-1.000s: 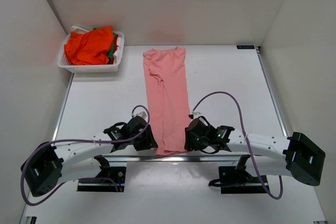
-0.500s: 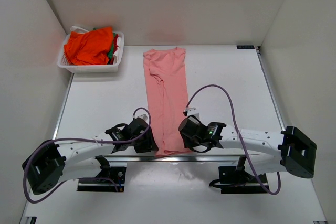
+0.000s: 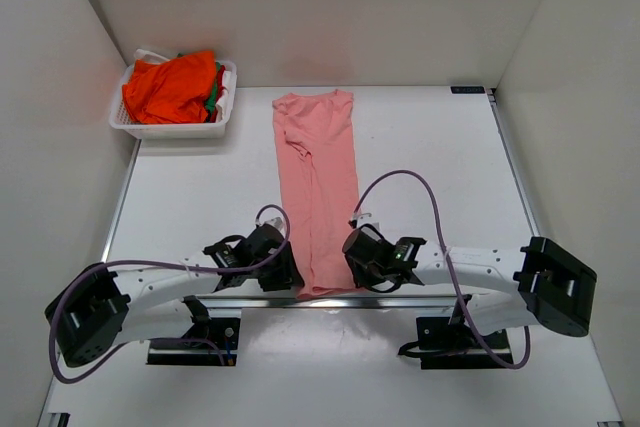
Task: Fold and stack the t-shirts
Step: Grab the bottom of the folded rectangular tshirt with both arms
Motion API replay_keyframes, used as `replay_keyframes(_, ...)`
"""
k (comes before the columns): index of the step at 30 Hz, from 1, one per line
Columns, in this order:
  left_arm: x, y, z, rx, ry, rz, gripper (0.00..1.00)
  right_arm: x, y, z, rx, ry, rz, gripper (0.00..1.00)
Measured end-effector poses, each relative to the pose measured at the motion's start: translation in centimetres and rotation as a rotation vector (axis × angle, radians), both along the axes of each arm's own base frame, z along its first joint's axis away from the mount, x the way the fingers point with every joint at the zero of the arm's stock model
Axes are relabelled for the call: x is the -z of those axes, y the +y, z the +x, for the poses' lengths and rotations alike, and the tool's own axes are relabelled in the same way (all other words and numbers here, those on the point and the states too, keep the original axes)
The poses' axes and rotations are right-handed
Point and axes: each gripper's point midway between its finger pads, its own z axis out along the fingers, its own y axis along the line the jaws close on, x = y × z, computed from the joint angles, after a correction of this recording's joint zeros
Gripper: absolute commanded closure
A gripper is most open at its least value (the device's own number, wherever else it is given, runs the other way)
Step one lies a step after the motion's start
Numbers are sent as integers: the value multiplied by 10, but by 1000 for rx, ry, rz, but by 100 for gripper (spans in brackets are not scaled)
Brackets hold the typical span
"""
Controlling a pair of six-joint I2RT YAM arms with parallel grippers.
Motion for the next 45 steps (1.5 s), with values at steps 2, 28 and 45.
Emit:
replay_keyframes(2,0,-2,0,2,2,-5,66,1,2,0,-3,2,7,84)
replay_keyframes(28,-7,10,-1,1,-8,-40,100,-13,-33,-6,79,54,220,100)
replay_keyframes(45,-70,-9,59,-58,-38,-170,100,-48,-31,45,19,128,244,100)
